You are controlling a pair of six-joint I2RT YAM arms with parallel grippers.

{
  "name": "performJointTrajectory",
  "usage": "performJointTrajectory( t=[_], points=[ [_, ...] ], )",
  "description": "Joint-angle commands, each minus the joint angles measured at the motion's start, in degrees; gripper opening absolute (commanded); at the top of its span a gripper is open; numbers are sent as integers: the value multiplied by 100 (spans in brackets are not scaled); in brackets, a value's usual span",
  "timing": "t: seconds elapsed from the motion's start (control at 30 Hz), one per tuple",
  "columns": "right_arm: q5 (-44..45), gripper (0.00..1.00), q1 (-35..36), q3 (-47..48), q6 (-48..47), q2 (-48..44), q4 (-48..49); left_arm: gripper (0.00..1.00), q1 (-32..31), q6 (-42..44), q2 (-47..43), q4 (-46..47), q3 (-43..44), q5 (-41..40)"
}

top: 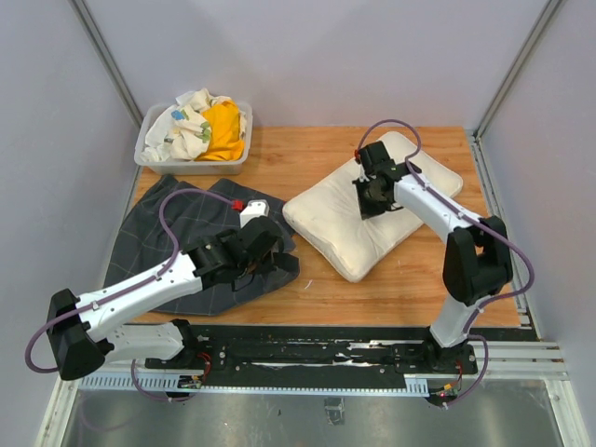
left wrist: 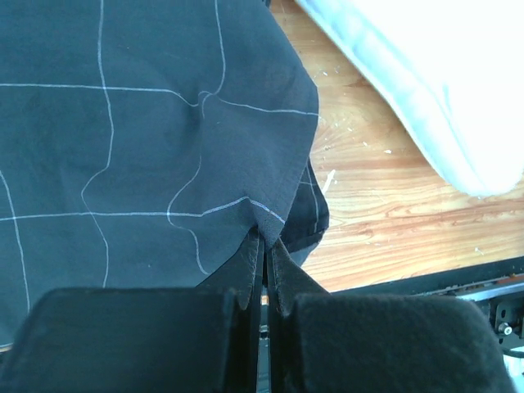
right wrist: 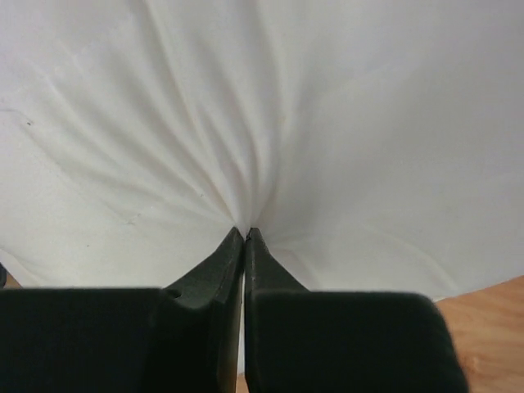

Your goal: Put the pillow into the pillowcase

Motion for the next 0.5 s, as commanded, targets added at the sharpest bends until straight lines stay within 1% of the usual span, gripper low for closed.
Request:
performJointTrajectory(
  t=[0.0, 0.2, 0.37, 0.47],
  points=[
    [200, 1, 209, -558, -120, -807, -593, 0, 147, 93, -116, 7, -52, -65],
    [241, 1, 320, -1358, -121, -1910, -700, 0, 374, 118, -71, -175, -33, -222],
    [235, 1, 410, -1605, -155, -2565, -869, 0, 528, 195, 20, -354, -1, -360],
    [175, 1, 547, -1668, -189, -2828, -959, 0, 550, 215, 35, -291, -3, -334]
  ],
)
